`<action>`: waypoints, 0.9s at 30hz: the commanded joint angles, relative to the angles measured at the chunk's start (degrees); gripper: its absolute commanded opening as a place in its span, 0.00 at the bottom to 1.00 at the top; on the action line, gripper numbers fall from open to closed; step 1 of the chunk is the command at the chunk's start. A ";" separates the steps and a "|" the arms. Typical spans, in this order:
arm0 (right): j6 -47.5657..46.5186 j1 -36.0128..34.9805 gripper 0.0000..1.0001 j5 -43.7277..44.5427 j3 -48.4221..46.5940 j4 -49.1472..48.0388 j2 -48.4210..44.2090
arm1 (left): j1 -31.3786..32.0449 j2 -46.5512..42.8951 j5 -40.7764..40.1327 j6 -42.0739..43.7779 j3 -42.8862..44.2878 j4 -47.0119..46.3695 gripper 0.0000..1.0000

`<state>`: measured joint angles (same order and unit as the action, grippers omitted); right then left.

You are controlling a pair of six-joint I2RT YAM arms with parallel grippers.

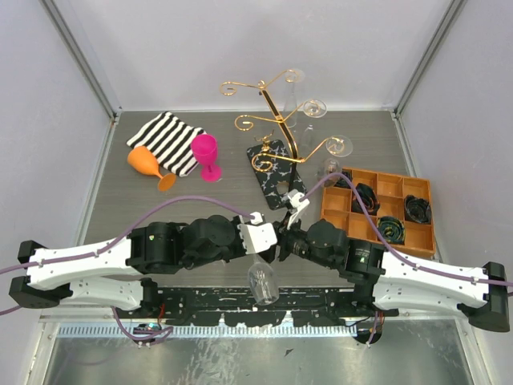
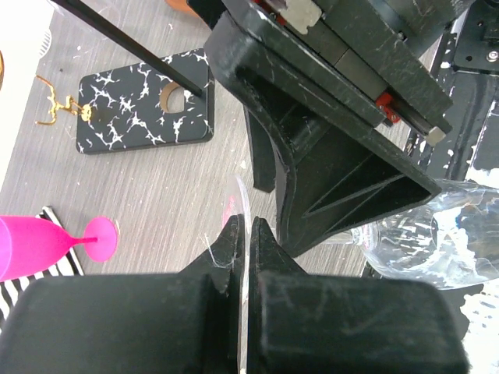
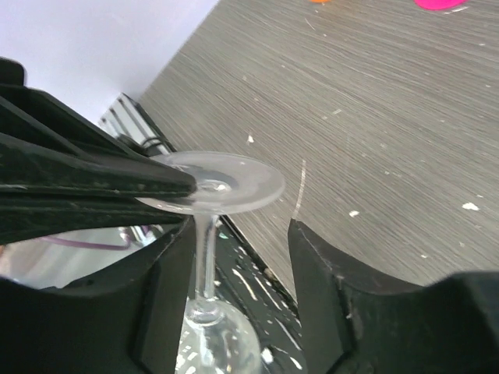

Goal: Place the wine glass upside down on the wine glass rack

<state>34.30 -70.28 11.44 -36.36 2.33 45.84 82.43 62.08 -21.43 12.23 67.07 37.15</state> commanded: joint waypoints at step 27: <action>-58.73 0.06 0.67 -23.56 3.66 -4.89 -14.55 | 0.62 -2.71 14.83 -1.42 0.74 0.18 0.00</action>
<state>-16.10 -70.28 -2.96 -31.31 3.16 28.21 82.67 60.38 -9.85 11.86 66.57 37.69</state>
